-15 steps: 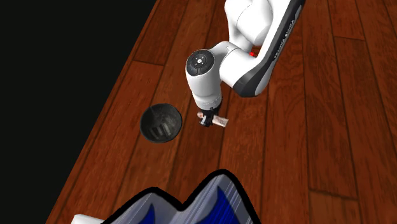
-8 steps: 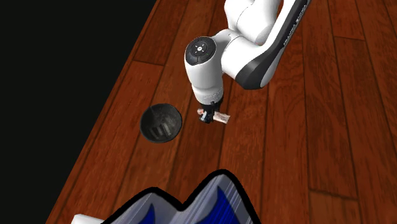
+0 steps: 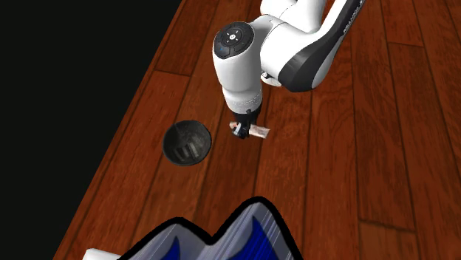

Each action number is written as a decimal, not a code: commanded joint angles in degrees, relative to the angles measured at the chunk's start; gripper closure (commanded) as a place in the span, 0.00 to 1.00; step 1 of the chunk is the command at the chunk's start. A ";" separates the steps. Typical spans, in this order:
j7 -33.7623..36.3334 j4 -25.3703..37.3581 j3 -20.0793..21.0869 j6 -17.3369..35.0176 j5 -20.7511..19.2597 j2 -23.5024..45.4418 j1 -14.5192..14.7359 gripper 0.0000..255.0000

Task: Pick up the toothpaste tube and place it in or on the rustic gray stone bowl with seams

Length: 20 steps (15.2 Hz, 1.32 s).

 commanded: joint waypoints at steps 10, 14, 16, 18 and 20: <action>-4.12 13.15 -3.55 0.11 -11.09 15.05 -9.79 1.00; -4.60 20.30 -4.68 -0.38 -15.98 22.54 -12.71 1.00; -4.66 24.23 -5.28 -0.97 -18.35 26.34 -13.77 1.00; -4.66 27.36 -5.79 -1.58 -20.09 29.20 -14.37 1.00; -4.57 26.58 -5.75 -0.04 -20.38 30.02 -14.28 1.00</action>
